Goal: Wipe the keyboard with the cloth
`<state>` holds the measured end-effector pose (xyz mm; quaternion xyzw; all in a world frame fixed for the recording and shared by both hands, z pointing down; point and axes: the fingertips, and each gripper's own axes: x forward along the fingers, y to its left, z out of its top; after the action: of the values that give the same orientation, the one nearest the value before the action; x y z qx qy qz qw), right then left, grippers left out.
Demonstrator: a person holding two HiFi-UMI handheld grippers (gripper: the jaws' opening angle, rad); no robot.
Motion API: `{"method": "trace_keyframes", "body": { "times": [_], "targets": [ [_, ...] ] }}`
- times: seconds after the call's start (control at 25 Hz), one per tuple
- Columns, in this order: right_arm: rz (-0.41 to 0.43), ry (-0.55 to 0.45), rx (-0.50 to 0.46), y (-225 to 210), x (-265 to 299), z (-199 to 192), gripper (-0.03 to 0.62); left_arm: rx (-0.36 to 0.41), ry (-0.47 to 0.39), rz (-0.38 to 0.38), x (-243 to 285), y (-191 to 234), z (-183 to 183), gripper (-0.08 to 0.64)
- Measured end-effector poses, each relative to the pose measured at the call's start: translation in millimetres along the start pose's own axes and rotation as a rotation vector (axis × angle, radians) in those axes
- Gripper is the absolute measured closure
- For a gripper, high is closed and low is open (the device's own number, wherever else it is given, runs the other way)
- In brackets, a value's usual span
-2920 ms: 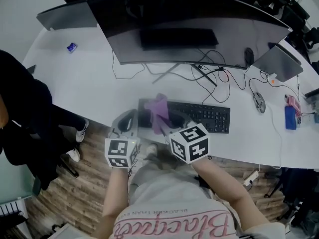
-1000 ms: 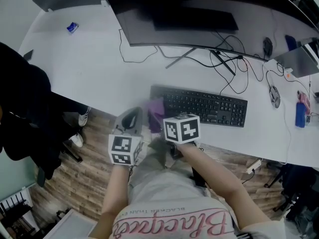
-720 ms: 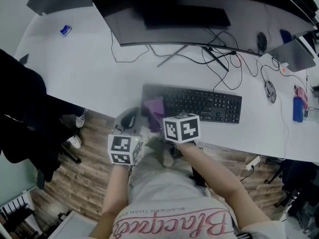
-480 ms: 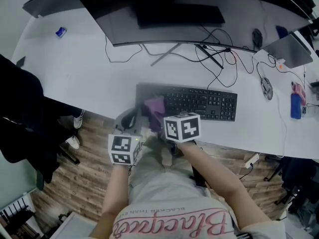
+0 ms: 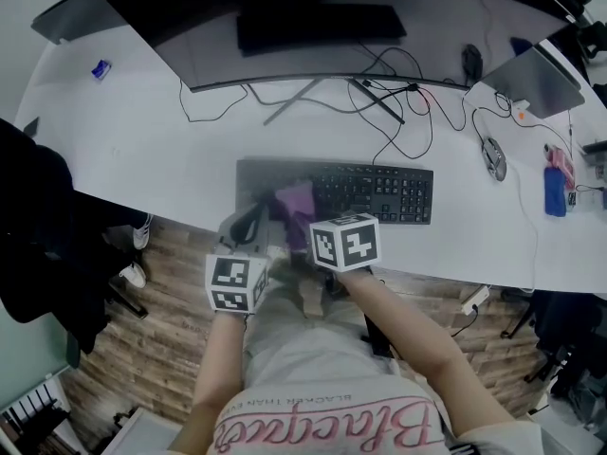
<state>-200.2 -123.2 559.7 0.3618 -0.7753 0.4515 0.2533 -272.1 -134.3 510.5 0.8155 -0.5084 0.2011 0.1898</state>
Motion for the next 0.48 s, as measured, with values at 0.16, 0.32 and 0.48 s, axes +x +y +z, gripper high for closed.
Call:
{"method": "trace_keyframes", "body": {
  "times": [0.16, 0.32, 0.48],
  "targets": [
    [-0.015, -0.010, 0.015, -16, -13, -2, 0.502, 0.012, 0.000, -0.011, 7, -15, 2, 0.554],
    [-0.031, -0.017, 0.027, -34, -27, -5, 0.502, 0.016, -0.001, -0.026, 15, -33, 5, 0.554],
    [-0.037, -0.024, 0.035, -50, -39, -6, 0.502, 0.024, 0.001, -0.034, 22, -51, 7, 0.554]
  ]
}}
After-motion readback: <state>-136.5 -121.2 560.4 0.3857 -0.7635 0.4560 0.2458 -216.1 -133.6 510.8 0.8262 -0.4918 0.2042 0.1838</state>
